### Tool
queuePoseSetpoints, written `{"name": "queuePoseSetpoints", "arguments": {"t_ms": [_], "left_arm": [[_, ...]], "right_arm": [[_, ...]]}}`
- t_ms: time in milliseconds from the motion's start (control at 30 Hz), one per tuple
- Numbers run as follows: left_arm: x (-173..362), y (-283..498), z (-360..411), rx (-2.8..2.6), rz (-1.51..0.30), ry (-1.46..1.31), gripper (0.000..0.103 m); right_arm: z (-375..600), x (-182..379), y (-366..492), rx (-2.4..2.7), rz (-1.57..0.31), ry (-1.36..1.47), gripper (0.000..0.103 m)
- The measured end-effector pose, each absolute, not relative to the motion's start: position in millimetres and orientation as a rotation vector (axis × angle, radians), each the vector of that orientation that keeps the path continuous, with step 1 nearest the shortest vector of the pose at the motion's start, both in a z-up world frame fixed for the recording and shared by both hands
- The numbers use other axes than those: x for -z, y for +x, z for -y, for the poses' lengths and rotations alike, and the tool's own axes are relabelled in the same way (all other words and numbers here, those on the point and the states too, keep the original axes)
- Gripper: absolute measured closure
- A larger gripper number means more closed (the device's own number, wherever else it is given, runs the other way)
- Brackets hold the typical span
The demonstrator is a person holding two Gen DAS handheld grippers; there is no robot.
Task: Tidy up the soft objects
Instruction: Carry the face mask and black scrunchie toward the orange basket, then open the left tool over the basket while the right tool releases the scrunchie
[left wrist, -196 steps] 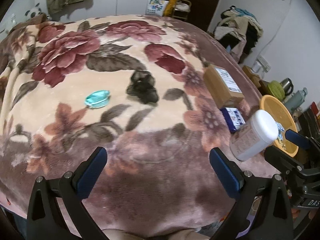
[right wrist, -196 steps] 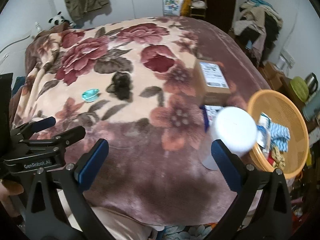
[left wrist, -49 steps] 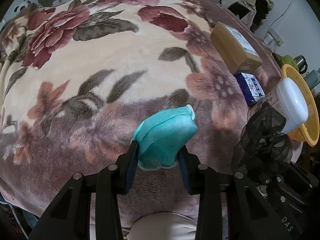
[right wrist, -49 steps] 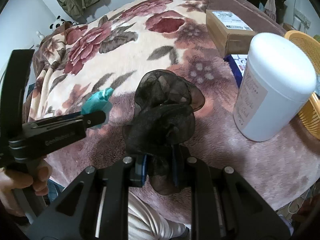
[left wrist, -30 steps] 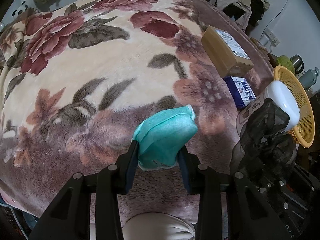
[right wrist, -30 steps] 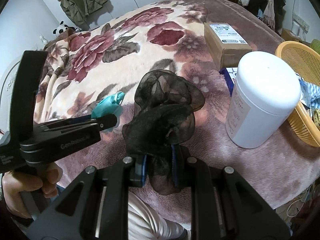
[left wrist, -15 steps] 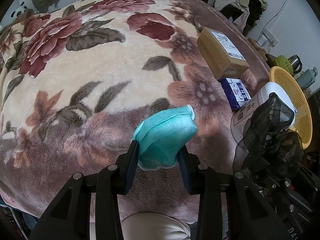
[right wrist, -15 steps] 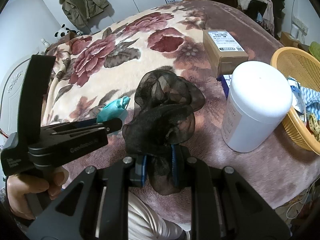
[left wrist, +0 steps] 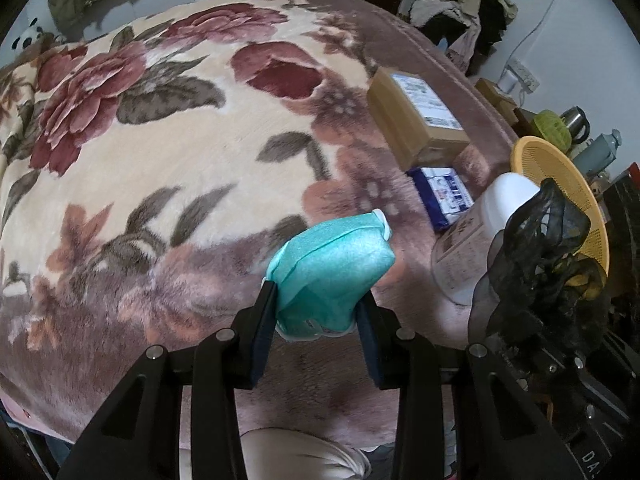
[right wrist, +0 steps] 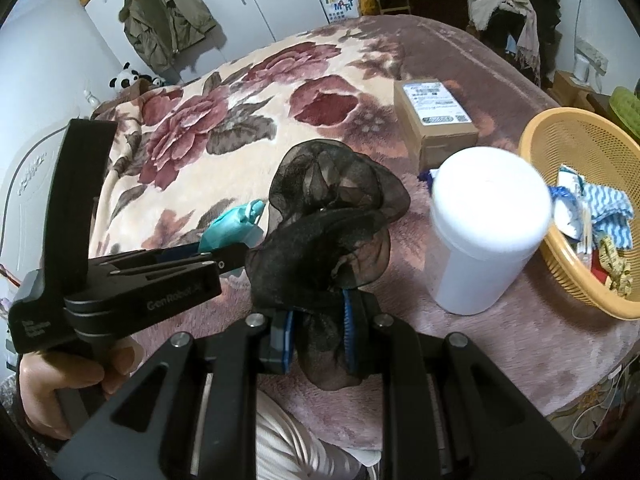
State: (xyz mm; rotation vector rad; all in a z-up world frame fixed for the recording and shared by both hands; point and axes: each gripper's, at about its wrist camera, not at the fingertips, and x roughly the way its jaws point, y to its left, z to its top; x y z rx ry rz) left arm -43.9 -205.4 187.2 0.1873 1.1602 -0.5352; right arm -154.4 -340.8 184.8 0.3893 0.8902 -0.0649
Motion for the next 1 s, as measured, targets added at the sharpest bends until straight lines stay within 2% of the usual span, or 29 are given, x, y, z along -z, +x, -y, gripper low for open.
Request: {"name": "queuePoseSetpoints", "arguments": {"t_ms": [567,1000], "left_arm": [[-214,-61,278,0.658,-1.120,0.250,0.064],[-231,-89,380,0.838,-1.085,0.305,0.063]], "right_arm": [[399,-208,-177,0.196,-0.815,0.418,0.083],[477,-213,-213,0.369,-0.775,0.504,0.083]]}}
